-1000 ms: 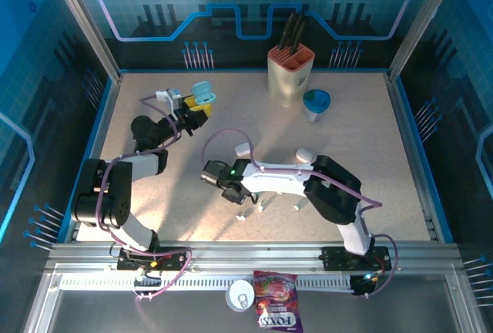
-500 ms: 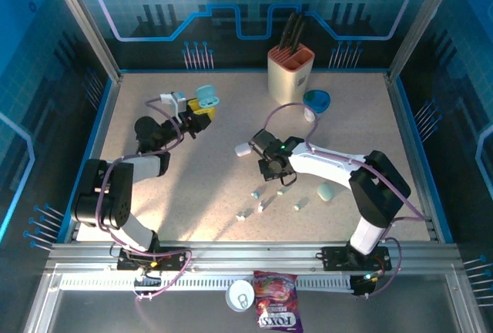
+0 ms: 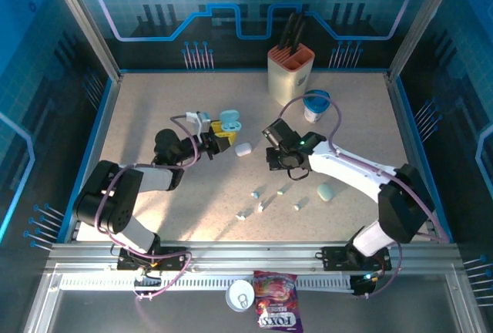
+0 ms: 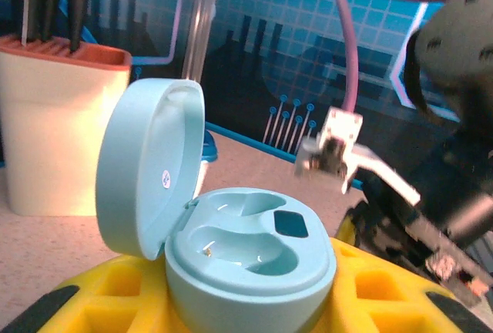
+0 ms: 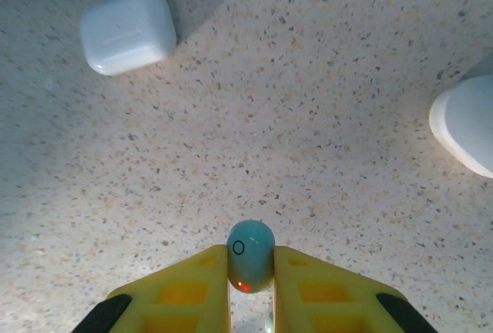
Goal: Insert wireless bluetooth earbuds into charging case
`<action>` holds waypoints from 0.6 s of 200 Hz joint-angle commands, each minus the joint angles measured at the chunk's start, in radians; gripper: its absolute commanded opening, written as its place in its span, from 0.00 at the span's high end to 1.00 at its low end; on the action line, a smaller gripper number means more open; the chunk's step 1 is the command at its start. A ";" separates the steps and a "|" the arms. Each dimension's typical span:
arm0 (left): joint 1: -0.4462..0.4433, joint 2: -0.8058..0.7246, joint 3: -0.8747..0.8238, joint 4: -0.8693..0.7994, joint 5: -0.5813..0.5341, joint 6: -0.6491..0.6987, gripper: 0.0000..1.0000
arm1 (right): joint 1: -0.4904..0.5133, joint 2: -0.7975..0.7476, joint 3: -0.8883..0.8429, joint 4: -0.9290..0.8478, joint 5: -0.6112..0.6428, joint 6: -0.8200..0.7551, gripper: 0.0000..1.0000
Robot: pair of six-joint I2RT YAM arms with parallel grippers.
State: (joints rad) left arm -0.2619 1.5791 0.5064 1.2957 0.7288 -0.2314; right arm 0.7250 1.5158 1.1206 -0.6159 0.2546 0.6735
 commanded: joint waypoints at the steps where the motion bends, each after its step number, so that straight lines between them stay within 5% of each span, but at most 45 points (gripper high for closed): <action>1: -0.029 0.023 -0.012 0.036 -0.014 0.038 0.74 | -0.013 -0.054 0.003 -0.044 0.031 0.018 0.81; 120: -0.090 0.093 0.030 0.038 -0.003 0.052 0.75 | -0.048 -0.131 -0.012 -0.027 -0.004 0.074 0.81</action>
State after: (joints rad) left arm -0.3351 1.6562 0.5060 1.3064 0.7288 -0.2176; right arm 0.7033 1.4395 1.1210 -0.6575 0.2588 0.7105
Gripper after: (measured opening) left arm 0.354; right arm 0.195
